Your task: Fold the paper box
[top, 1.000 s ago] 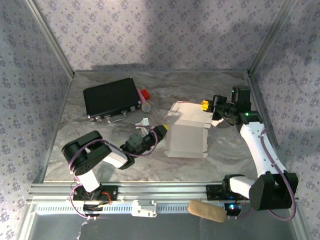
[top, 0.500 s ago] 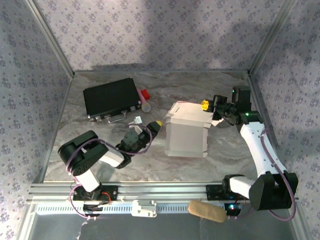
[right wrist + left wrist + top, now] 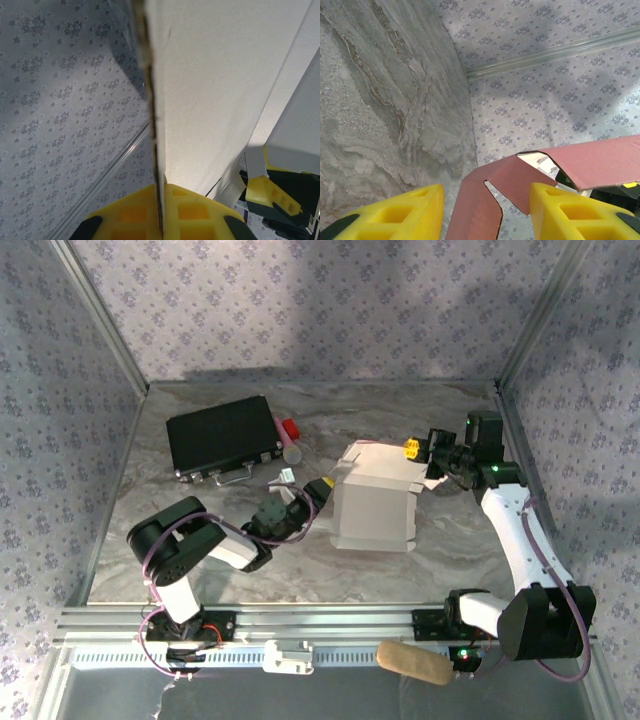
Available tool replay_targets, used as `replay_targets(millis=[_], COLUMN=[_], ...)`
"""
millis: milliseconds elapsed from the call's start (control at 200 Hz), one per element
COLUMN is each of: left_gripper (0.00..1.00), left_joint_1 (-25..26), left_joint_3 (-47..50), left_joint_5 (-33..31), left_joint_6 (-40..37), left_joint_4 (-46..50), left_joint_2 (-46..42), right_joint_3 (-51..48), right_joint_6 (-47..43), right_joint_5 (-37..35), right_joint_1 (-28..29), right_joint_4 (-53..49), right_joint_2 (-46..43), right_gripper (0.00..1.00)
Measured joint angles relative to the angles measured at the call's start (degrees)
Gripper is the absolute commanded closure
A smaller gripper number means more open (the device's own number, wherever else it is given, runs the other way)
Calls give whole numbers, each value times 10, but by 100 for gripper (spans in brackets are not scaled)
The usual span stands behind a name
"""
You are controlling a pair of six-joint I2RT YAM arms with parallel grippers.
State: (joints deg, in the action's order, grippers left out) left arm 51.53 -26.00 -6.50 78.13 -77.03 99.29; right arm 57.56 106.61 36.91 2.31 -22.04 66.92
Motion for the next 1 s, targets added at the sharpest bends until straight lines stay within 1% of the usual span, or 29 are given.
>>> replay_targets(millis=[210, 420, 695, 765, 874, 959, 1004], left_gripper=[52, 52, 51, 53, 59, 59, 56], left_joint_1=[3, 8, 21, 21, 21, 21, 21], left_joint_3=[-4, -36, -48, -52, -54, -54, -50], left_joint_5=[0, 0, -1, -2, -5, -8, -11], left_joint_6=[0, 0, -1, -1, -2, -5, -7], left_joint_4=[-1, -2, -3, -4, -3, -3, -2], left_joint_2=[13, 40, 69, 77, 85, 85, 83], right_joint_3=[-6, -15, -16, -17, -21, -22, -22], right_joint_6=[5, 6, 6, 6, 5, 1, -9], right_joint_5=[0, 0, 0, 0, -5, -19, -30], right_joint_1=[-1, -1, 2, 6, 17, 32, 41], right_joint_4=[1, 7, 9, 9, 10, 9, 9], right_joint_2=[2, 2, 2, 2, 2, 2, 2], right_gripper=[100, 100, 100, 100, 100, 100, 100])
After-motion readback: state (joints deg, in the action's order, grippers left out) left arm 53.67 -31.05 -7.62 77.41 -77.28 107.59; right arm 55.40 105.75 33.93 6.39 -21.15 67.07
